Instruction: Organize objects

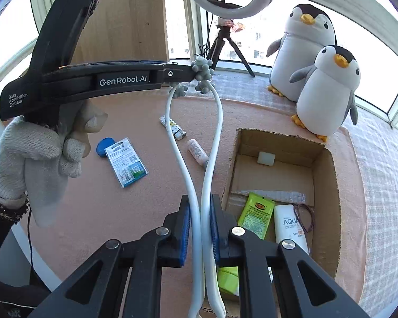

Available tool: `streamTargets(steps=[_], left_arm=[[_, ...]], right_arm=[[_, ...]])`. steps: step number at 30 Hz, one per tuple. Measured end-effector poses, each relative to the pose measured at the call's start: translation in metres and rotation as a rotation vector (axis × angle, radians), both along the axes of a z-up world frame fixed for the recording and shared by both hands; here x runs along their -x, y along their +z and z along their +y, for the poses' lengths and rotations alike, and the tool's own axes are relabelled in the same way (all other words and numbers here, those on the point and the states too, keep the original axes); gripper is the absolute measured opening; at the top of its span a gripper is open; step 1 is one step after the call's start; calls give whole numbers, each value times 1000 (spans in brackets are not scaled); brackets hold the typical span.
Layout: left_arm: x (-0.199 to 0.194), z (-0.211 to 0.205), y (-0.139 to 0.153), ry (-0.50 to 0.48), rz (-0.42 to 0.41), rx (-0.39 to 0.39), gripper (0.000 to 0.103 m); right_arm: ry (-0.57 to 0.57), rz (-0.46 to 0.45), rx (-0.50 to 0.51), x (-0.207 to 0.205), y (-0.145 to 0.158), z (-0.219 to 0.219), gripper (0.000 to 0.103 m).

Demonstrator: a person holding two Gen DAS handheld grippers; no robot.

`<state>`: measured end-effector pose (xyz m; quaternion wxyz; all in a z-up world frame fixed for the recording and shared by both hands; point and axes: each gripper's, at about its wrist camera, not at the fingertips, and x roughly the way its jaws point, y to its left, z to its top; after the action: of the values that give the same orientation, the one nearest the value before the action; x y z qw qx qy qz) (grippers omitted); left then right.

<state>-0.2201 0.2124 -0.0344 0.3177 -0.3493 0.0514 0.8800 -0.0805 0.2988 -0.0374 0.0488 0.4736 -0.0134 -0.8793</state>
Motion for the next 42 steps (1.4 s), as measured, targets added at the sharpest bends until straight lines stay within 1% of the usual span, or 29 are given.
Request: streamTargets(steps=[7,12,13,14,15,16,17,18,19,23,27,30,32,35,39,42], left_arm=[[-12,69,-10,-74,-14,22,25],[-11,99,-17,-99,-37,32,26],[-12,103,-18,-107,-45,28,27],[-12,106,-18,-113,-54,29,35],[-13,108,-19,-112,-58,30,50],[-13,109,-19,-107,-56,29,58],[-15,109,-19,-103,-55,30,69],[-16,109,-20,-101,-55,30,70],[-16,107,-21,-94,-56,33,70],[-14,95,-23,-69,-73,29,70],[-12,75,-24,-43,-104,12,70],[-12,56,-23,-20,-98,23,70],[-9,40,-22,3,-103,32,70],[1,10,-26,62,-124,60,70],[21,-39,-38,155,-190,85,70],[38,-73,-51,211,-242,125,70]], right_arm=[[-88,-14,20,-27,-6,49,13],[-104,-19,27,-36,-8,69,13],[-107,-18,27,-38,-9,72,13],[-107,-11,28,-40,-9,74,13],[-112,-5,27,-40,-9,77,16],[-124,-2,30,-42,-8,80,27],[-138,0,38,-42,-8,83,36],[-149,3,47,-43,-7,86,53],[-158,13,56,-44,-5,88,58],[-169,21,84,-45,-3,92,58],[-181,14,105,-44,-7,91,58],[-191,9,138,-47,-9,89,58],[-198,12,160,-48,-9,87,59],[-205,16,186,-52,-9,84,59],[-208,24,210,-58,-7,76,59],[-204,22,222,-61,-8,68,59]])
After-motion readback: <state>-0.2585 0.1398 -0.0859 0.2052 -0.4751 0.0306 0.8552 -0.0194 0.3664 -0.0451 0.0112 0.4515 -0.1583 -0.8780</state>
